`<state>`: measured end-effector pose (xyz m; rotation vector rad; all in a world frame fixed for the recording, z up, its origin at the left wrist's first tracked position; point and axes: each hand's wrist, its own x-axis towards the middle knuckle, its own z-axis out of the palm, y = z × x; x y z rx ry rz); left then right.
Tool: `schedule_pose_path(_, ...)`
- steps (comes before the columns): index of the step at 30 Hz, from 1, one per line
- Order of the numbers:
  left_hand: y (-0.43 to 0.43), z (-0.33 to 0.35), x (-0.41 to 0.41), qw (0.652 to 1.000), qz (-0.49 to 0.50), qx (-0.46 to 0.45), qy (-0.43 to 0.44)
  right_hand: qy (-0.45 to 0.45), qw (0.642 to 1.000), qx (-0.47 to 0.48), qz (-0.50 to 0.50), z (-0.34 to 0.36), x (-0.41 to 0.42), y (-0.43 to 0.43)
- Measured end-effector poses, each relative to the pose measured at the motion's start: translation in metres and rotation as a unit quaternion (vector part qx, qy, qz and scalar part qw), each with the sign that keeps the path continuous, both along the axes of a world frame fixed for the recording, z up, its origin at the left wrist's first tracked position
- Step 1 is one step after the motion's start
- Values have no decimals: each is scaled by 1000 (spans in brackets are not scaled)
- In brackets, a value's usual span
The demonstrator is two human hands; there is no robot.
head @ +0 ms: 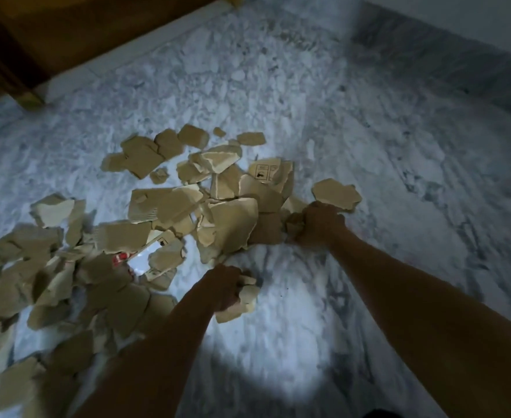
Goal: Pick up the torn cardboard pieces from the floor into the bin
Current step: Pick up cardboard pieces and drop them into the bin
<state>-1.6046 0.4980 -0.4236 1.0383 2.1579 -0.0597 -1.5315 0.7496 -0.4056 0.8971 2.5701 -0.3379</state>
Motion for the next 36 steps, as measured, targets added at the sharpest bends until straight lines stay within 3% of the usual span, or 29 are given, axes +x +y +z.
schedule_pose_path(4,11,11,4,999,18,-1,-28,125,984,92,87,-10,17,-16)
schedule_pose_path(6,21,26,2,998,45,14,-34,170,981,0,97,1,26,-15)
schedule_pose_path(8,35,55,-6,996,55,20,-66,201,963,-179,36,22,33,-4)
schedule_pose_path(10,47,73,-25,989,99,30,-102,184,950,-251,-9,42,39,21)
schedule_pose_path(13,64,95,-50,986,160,14,-34,100,984,-148,20,69,48,58)
schedule_pose_path(16,74,94,-58,993,107,-19,43,8,998,-64,12,67,61,70)
schedule_pose_path(19,74,71,-61,993,91,-57,40,-33,999,-21,10,27,84,56)
schedule_pose_path(22,72,48,-68,994,63,-57,68,-1,999,-25,-27,-4,107,35)
schedule_pose_path(24,67,34,-74,994,62,-33,82,-28,997,-60,-49,0,103,39)
schedule_pose_path(27,59,26,-67,972,-33,6,231,-55,985,-136,-85,20,75,65)
schedule_pose_path(31,59,27,-67,953,-85,29,291,-2,978,-197,-62,40,23,72)
schedule_pose_path(36,52,20,-67,931,-120,104,328,38,981,-153,-111,8,11,38)
